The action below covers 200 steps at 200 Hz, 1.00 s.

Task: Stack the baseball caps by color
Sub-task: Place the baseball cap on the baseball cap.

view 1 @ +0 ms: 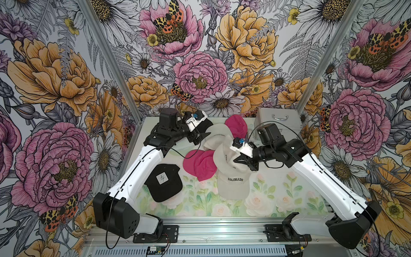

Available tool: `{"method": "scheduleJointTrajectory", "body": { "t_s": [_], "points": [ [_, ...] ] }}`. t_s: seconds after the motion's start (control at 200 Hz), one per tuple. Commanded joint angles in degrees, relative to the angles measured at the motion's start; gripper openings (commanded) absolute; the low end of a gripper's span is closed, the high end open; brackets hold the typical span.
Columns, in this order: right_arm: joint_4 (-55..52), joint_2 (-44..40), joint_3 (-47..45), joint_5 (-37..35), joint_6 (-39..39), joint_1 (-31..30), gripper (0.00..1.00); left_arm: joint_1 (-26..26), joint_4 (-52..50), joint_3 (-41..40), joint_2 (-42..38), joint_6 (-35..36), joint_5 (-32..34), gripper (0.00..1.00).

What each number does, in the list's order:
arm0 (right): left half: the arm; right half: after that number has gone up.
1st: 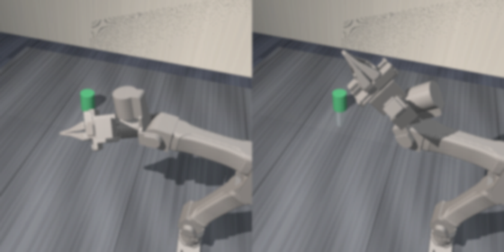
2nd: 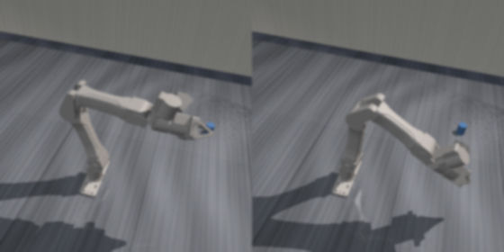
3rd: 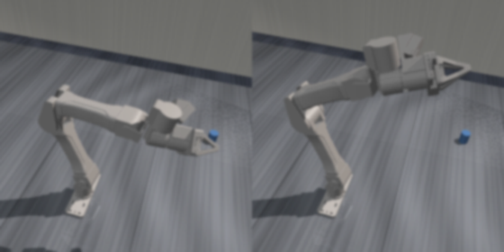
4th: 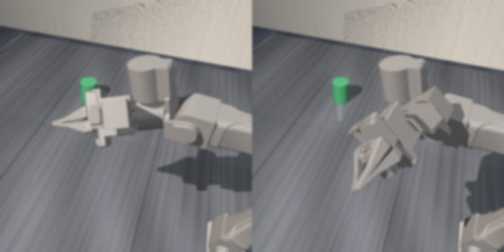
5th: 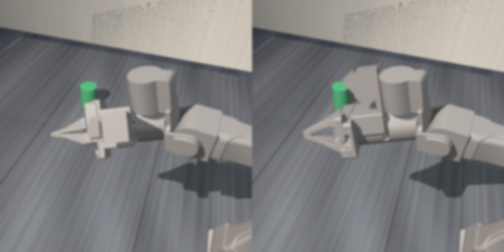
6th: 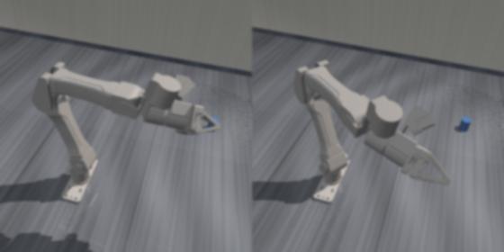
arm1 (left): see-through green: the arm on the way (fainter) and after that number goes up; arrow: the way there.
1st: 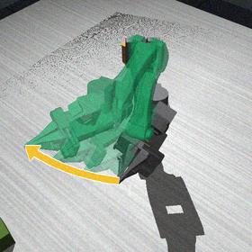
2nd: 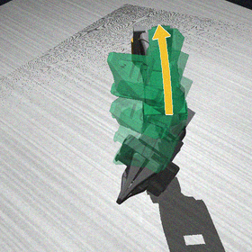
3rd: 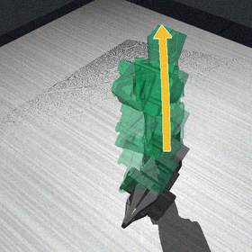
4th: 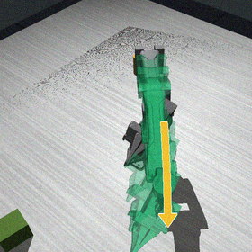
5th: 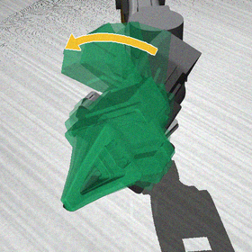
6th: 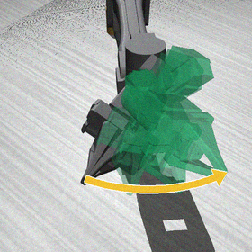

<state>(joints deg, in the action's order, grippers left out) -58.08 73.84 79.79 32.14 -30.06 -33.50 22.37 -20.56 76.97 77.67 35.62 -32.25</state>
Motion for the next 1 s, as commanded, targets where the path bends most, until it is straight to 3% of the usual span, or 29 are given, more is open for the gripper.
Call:
{"method": "scheduleJointTrajectory", "body": {
  "t_s": [0.0, 0.11, 0.295, 0.39, 0.705, 0.815, 0.84, 0.865, 0.9, 0.995],
  "points": [
    [-3.3, -0.6, -0.6, -0.7, -3.0, -3.6, 0.00, 6.7, 0.3, -4.8, -3.1, 6.5, -8.3, 0.99],
    [-5.6, 0.1, -1.3, -3.0, -8.2, -6.1, 0.00, 10.5, -4.5, -6.4, -3.8, 14.8, -15.7, 0.99],
    [-6.4, -0.1, -2.4, -4.4, -14.6, -8.4, 0.00, 12.0, -15.7, -3.6, -0.6, 20.0, -16.0, 0.99],
    [-6.4, -0.4, -2.9, -4.8, -17.0, -8.8, 0.00, 11.8, -27.5, 0.1, 2.4, 25.9, -17.3, 0.99],
    [-6.4, 0.8, -2.0, -8.1, -20.6, -10.2, 0.00, 11.8, -31.3, 2.4, 7.4, 26.7, -16.3, 0.90],
    [-6.4, 1.0, -2.1, -8.1, -21.2, -10.3, 0.00, 11.2, -31.6, 2.2, 7.1, 27.1, -17.7, 0.71],
    [-6.4, 1.0, -2.2, -8.1, -21.3, -10.2, 0.00, 10.9, -31.7, 2.2, 6.9, 27.2, -18.3, 0.61],
    [-6.3, 1.0, -2.3, -7.9, -21.4, -10.1, 0.00, 10.7, -31.8, 2.2, 6.8, 27.1, -18.7, 0.40],
    [-6.3, 1.0, -2.4, -7.4, -21.4, -9.8, 0.00, 10.5, -31.8, 2.4, 6.6, 26.6, -18.8, 0.24],
    [-6.3, 0.7, -2.4, -4.8, -21.3, -8.9, 0.02, 9.7, -31.9, 2.3, 6.2, 25.3, -19.2, 0.10]
  ]
}}
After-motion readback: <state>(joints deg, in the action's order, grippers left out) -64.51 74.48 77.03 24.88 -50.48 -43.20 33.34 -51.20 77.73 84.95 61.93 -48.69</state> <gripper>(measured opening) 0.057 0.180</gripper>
